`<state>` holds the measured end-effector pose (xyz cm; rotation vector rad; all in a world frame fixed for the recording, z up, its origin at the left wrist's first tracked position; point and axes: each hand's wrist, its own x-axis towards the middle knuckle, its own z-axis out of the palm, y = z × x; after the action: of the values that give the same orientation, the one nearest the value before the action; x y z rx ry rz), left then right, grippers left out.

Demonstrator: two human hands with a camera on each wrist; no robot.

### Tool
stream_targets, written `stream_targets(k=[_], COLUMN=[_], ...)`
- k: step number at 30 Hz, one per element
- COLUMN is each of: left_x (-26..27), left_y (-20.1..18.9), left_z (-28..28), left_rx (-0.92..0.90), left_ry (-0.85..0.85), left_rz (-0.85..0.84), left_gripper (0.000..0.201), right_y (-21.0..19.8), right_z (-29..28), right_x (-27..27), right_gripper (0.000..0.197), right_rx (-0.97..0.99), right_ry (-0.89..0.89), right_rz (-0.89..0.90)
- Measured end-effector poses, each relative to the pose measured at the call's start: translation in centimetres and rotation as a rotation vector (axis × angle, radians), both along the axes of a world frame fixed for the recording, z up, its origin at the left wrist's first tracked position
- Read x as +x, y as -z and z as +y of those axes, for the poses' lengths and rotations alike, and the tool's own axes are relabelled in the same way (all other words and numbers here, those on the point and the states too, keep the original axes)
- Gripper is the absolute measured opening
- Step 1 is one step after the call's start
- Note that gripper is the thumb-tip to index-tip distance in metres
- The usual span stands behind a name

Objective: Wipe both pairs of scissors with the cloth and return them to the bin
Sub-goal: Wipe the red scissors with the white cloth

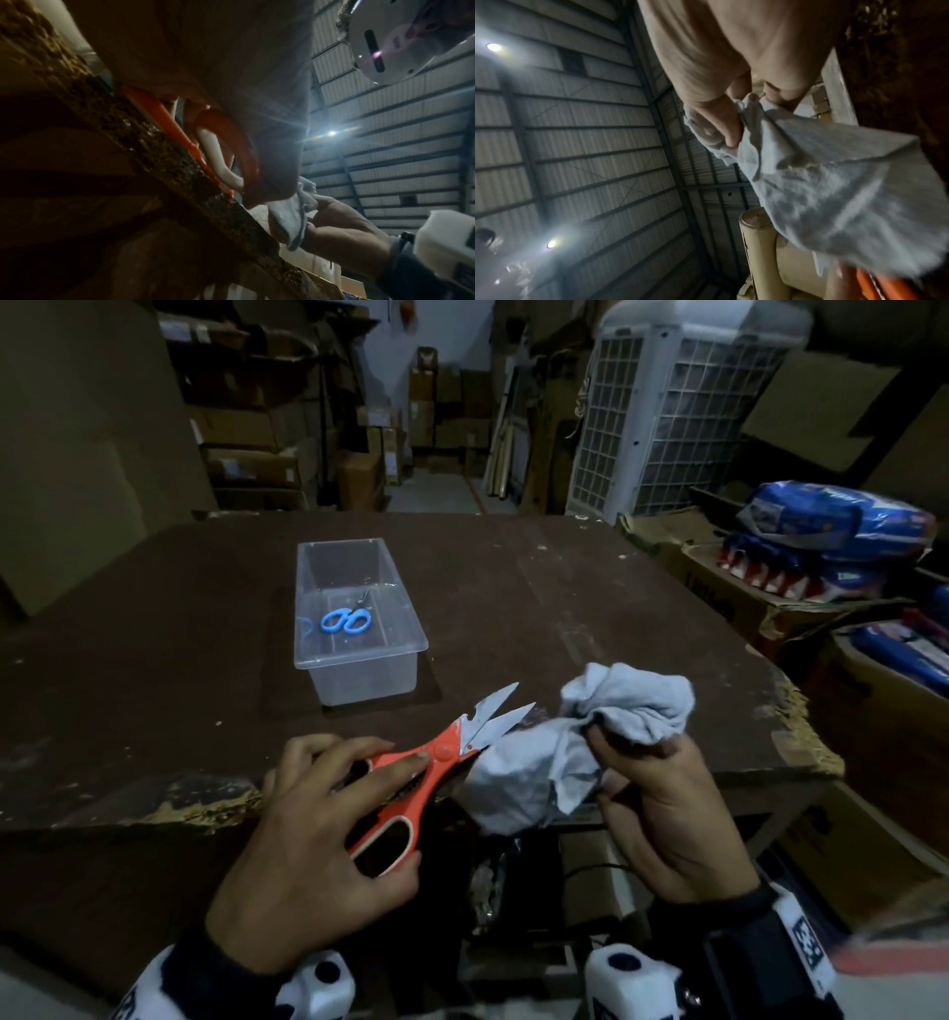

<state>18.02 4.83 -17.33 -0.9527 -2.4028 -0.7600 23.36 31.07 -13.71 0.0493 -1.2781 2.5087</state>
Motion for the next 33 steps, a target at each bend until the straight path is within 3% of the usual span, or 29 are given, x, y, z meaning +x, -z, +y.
stream_targets(k=[3,8,11,14,18,25,33], left_x=[0.1,0.3,0.1,-0.2,0.0,-0.8,-1.7], left_y=[-0.1,-0.4,-0.9,-1.2,-1.5,-2.4,-2.8], left_z=[0.0,-0.2,-0.5,-0.9,-1.1,-1.8,-2.8], left_rx=[-0.006,-0.028,-0.062,-0.13,-0.216,-0.123,-0.162], left_ry=[-0.009,0.0,0.034,0.077,0.101,0.173,0.151], left_rz=[-0.01,-0.046,-0.087,-0.131,-0.124,-0.248,-0.329], left_gripper=[0.071,0.072,0.073,0.073,0.062,0.049,0.066], right_y=[0.0,-0.5,-1.1,0.1,2.3,2.1,0.9], right_z=[0.9,1.9,0.1,-1.8,-2.6,-3.6,-3.4], right_x=[-0.3,-0.3,0.1,-0.2,-0.8,-1.0,-1.5], right_gripper=[0.062,0.043,0.041,0.035,0.045,0.066,0.047], right_rx=[0.106,0.641,0.862,1.132,1.505,1.626,1.857], right_ry=[0.096,0.572,0.704,0.661,0.483,0.216,0.199], right_rz=[0.093,0.2,0.261,0.259,0.243,0.233,0.275])
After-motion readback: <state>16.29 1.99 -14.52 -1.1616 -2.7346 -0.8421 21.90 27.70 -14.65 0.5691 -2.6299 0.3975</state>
